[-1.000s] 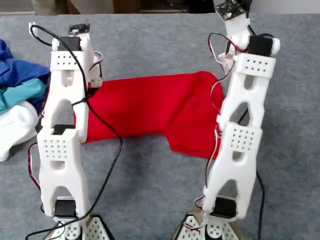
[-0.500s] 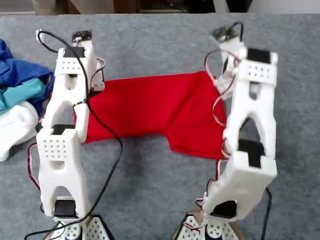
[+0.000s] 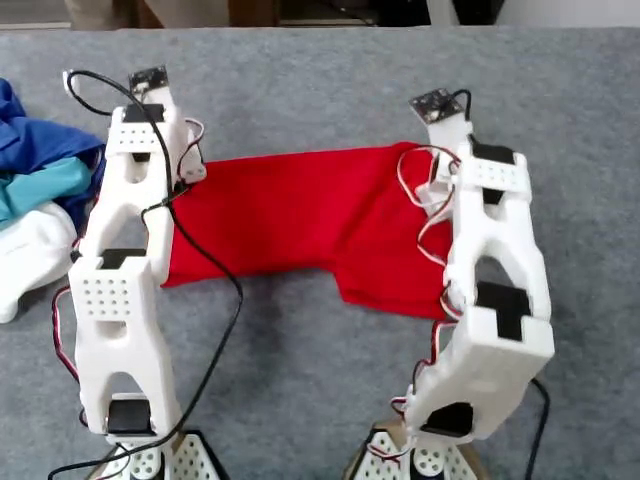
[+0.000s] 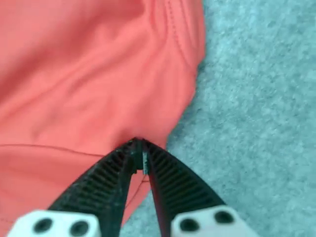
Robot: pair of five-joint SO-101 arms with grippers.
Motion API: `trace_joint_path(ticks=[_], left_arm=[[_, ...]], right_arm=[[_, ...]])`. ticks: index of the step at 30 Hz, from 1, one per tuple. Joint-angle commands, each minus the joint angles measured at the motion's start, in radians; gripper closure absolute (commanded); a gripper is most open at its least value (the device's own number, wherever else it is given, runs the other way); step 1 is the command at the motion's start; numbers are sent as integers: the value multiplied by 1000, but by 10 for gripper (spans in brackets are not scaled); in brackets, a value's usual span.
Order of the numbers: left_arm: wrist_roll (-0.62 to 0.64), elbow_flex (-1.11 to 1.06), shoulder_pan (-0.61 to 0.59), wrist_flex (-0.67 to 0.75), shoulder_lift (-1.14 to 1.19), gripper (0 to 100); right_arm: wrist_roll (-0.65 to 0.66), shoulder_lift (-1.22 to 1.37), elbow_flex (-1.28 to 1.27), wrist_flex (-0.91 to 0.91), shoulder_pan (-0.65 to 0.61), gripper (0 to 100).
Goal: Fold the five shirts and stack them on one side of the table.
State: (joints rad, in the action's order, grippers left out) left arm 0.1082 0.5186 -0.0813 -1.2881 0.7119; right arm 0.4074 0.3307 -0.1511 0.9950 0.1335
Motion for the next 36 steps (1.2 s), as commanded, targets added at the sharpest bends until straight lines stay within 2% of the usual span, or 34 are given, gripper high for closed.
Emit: trace_joint_path(ticks=[1,6,9,15,20,24,30,36], left_arm=[[6,-32,-2,41,-54,980],[12,-109,-12,109,-18,980],[12,-81,-12,97,-1,980],[6,-63,-12,77,4,980],[8,-63,-12,72,4,980],[6,-63,-12,68,-5,980],[5,87,-25,-124,-71,980],[-38,199,-9,-336,-173,980]], right_arm=[[11,44,39,18,16,992],[44,128,140,123,65,992],[55,171,199,164,119,992],[117,186,229,143,154,992],[152,142,223,173,125,992],[153,-30,206,192,61,992],[144,-251,225,212,-48,992],[123,-99,409,210,-77,991]])
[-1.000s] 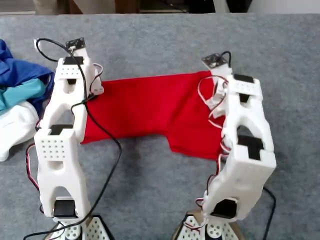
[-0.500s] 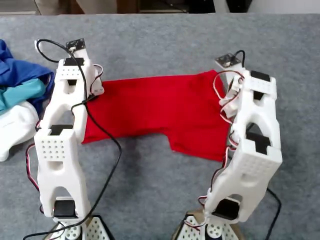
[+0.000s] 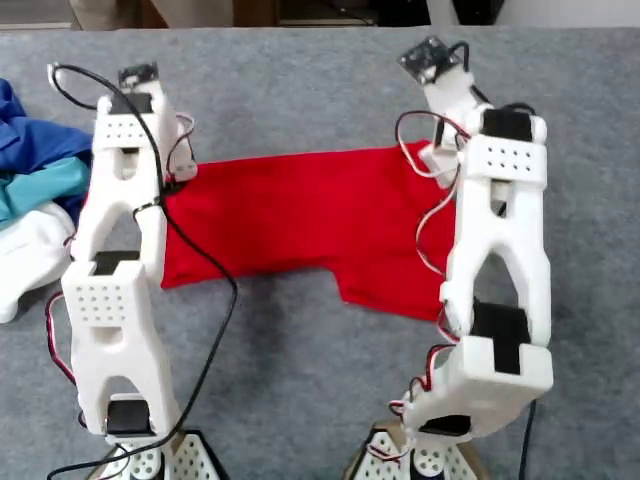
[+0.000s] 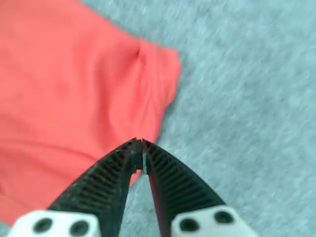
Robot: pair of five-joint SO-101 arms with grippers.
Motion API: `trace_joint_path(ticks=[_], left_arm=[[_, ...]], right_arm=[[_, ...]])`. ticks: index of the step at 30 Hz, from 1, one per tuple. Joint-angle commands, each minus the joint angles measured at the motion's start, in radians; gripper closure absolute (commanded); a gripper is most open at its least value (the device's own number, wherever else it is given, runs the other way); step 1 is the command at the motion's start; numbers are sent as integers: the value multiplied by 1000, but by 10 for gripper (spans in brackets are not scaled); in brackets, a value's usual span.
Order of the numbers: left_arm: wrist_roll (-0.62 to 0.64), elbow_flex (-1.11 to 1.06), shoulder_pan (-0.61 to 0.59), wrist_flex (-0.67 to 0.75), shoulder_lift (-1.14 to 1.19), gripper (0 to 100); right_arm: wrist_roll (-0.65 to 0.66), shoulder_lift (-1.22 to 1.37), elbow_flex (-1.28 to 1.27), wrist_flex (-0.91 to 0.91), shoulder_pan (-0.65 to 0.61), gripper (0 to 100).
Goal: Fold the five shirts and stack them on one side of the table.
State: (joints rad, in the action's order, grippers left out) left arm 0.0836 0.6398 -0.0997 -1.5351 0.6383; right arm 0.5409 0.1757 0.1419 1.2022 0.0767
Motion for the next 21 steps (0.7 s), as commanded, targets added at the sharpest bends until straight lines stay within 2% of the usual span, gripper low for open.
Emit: trace_joint_path(ticks=[1,5,10,16,21], left_arm=[[-15,80,18,-109,-116,980],[-20,14,34,-135,-139,980],[-20,-195,61,-60,-142,980],[-43,-473,77,84,-148,980],[-72,-534,25,107,-150,980]], right_arm=[[-11,111,156,3,-21,991],[-17,360,354,0,-16,991],[-17,627,613,43,-18,991],[-11,797,871,149,-12,991],[9,911,1003,206,-7,991]])
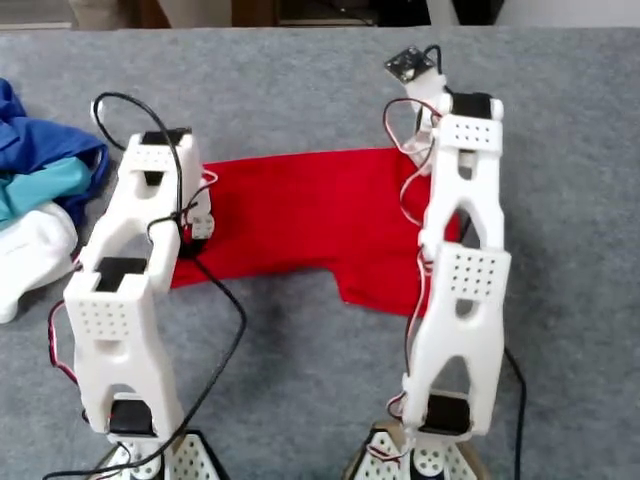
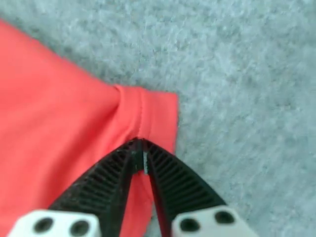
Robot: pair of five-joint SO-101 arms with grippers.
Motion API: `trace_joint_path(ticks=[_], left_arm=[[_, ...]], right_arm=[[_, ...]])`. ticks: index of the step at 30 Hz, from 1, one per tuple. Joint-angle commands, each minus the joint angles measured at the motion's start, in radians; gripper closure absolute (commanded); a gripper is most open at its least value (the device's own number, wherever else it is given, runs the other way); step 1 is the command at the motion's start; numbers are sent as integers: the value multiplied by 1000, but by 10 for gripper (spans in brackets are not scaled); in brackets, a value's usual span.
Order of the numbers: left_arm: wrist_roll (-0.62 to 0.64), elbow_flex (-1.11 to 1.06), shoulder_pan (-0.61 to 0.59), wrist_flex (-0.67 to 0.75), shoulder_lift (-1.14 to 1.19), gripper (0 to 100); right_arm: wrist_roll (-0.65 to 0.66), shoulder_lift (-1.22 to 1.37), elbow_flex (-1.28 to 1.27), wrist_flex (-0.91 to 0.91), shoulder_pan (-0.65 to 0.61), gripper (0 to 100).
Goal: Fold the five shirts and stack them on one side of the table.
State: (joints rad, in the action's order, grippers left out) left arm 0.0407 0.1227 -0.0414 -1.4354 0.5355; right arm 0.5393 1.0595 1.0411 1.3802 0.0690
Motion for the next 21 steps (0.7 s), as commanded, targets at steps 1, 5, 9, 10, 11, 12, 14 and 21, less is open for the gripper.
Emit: trace_joint_path(ticks=[1,5,9,10,11,12,14,21], left_arm=[[-40,-15,-46,5,-47,980],[-72,-34,-71,3,-77,980],[-100,-66,-72,11,-136,980],[-107,-66,-69,15,-148,980],[-117,-66,-66,32,-162,980],[-117,-68,-64,55,-174,980],[-112,-52,-51,77,-196,980],[-109,141,2,118,-214,980]], right_arm=[[11,42,125,37,7,991],[32,93,186,48,22,991],[5,101,194,48,35,992],[-8,101,216,48,41,992],[-14,97,246,61,42,992],[-14,94,278,84,42,992],[-17,91,348,141,38,992],[-60,82,644,344,13,992]])
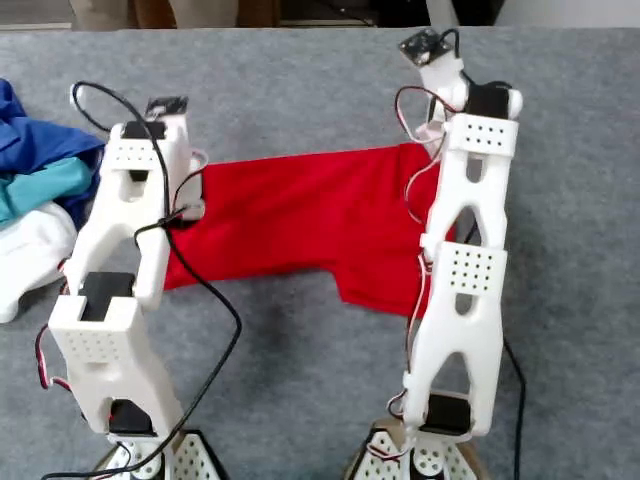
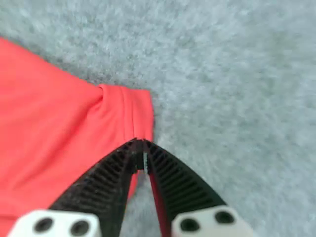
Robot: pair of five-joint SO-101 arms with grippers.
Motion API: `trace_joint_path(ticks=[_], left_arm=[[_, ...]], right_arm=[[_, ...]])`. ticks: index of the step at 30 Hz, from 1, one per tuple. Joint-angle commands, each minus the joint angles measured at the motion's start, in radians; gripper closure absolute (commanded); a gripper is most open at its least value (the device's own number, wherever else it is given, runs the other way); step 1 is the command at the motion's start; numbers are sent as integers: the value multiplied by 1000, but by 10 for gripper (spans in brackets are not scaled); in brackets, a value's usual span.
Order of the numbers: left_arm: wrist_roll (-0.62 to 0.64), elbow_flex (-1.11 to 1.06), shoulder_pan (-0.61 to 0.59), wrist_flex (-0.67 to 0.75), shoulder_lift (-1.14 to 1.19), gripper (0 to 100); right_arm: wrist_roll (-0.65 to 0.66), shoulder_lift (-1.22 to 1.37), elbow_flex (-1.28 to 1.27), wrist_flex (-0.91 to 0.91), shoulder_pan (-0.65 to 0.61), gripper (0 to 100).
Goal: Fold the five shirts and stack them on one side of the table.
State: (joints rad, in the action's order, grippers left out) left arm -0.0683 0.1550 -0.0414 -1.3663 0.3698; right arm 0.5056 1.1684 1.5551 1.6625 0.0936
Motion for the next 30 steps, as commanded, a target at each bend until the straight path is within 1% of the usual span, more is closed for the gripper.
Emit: trace_joint_path(ticks=[1,5,8,12,17,21,23,24,27,30], left_arm=[[6,135,-11,80,-36,980],[26,192,-72,222,61,980],[29,216,-98,229,145,980],[77,241,-115,233,225,980],[78,276,-115,227,254,980],[97,279,-121,256,285,980],[89,278,-121,299,315,980],[97,288,-121,296,328,980],[98,295,-130,296,329,980],[132,299,-143,304,329,980]], right_arm=[[-41,-53,119,74,-7,992],[-80,-151,90,126,31,992],[-83,-176,48,127,33,992],[-106,-231,-168,129,31,993],[-103,-475,-495,124,59,993],[-43,-682,-782,74,59,993],[12,-792,-926,37,56,993],[44,-851,-1009,14,51,993],[150,-1033,-1293,-94,51,993],[236,-1216,-1618,-219,53,991]])
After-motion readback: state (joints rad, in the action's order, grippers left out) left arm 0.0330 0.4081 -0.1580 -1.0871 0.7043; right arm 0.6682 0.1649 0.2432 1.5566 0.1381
